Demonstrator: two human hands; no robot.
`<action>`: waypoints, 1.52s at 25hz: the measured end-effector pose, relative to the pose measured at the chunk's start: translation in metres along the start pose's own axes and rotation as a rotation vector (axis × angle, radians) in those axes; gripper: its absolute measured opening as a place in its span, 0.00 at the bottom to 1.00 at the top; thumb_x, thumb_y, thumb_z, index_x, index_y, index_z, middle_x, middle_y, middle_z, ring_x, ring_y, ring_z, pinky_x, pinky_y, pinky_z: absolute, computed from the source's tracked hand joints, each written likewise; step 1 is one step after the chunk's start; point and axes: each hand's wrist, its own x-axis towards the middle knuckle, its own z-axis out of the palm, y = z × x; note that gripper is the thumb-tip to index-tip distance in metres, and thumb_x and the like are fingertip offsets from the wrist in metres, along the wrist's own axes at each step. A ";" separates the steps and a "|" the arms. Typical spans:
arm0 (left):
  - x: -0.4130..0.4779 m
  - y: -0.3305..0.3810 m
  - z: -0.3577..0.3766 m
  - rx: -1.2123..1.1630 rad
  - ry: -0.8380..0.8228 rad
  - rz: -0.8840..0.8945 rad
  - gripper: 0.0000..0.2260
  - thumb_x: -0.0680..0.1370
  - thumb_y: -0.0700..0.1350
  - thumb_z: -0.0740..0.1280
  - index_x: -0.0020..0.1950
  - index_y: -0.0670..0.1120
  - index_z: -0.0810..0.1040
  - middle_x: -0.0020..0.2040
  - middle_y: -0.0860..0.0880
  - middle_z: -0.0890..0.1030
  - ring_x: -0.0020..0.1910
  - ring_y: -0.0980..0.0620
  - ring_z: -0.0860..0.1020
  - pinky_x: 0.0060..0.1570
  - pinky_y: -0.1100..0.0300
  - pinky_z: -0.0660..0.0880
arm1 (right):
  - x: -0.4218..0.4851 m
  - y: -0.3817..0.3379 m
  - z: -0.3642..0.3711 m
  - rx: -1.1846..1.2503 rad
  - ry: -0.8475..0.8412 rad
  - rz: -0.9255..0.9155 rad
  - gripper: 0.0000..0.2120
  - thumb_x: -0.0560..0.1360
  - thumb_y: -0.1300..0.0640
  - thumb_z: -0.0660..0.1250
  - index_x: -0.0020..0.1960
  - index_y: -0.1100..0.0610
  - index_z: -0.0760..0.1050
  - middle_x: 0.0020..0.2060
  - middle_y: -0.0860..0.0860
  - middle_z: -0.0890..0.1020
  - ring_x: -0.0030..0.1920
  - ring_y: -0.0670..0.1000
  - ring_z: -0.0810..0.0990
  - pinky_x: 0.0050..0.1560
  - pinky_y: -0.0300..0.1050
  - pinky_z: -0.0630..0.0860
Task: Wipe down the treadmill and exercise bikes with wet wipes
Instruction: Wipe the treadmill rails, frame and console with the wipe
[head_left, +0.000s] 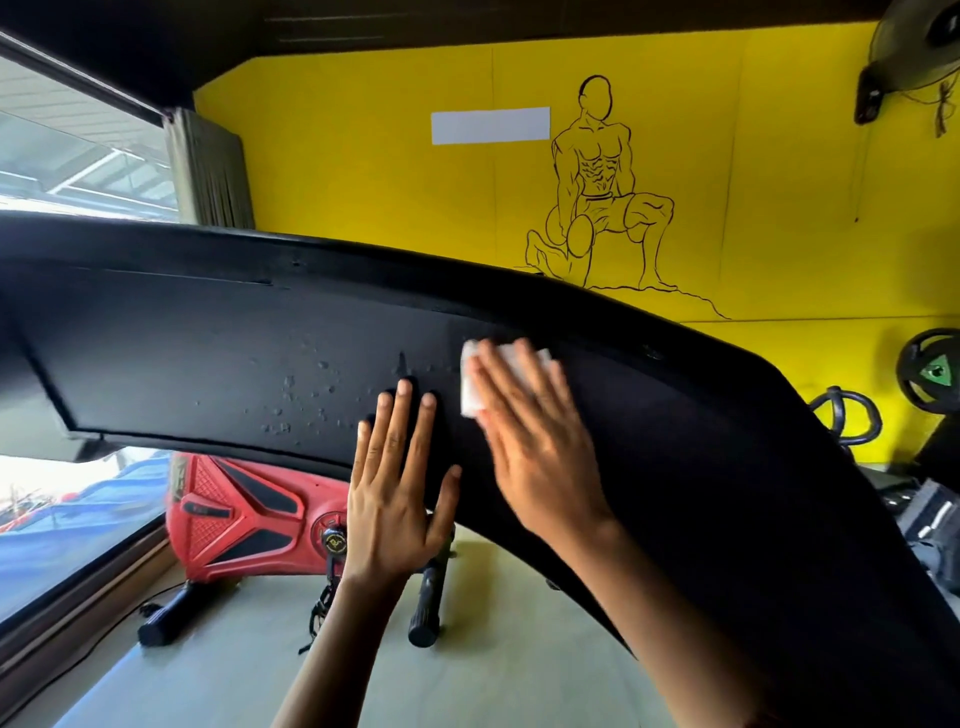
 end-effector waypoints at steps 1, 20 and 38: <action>-0.004 0.001 0.001 -0.005 -0.004 -0.007 0.27 0.81 0.54 0.54 0.75 0.41 0.59 0.77 0.42 0.57 0.77 0.44 0.54 0.75 0.50 0.51 | -0.012 -0.001 0.002 0.018 -0.052 -0.095 0.20 0.81 0.58 0.58 0.73 0.59 0.66 0.73 0.51 0.66 0.74 0.54 0.61 0.75 0.52 0.55; -0.040 0.031 0.022 0.027 -0.031 0.008 0.27 0.79 0.52 0.57 0.75 0.41 0.60 0.77 0.45 0.56 0.78 0.50 0.50 0.75 0.52 0.48 | -0.072 0.050 -0.032 -0.079 0.102 0.445 0.21 0.82 0.59 0.53 0.74 0.62 0.62 0.74 0.54 0.60 0.76 0.56 0.56 0.74 0.53 0.51; -0.056 -0.002 0.007 0.016 -0.085 0.047 0.27 0.79 0.53 0.57 0.76 0.46 0.58 0.79 0.53 0.47 0.78 0.49 0.51 0.75 0.52 0.48 | -0.149 -0.001 -0.010 -0.066 -0.142 0.305 0.21 0.83 0.54 0.49 0.75 0.56 0.59 0.74 0.50 0.62 0.74 0.56 0.59 0.72 0.52 0.55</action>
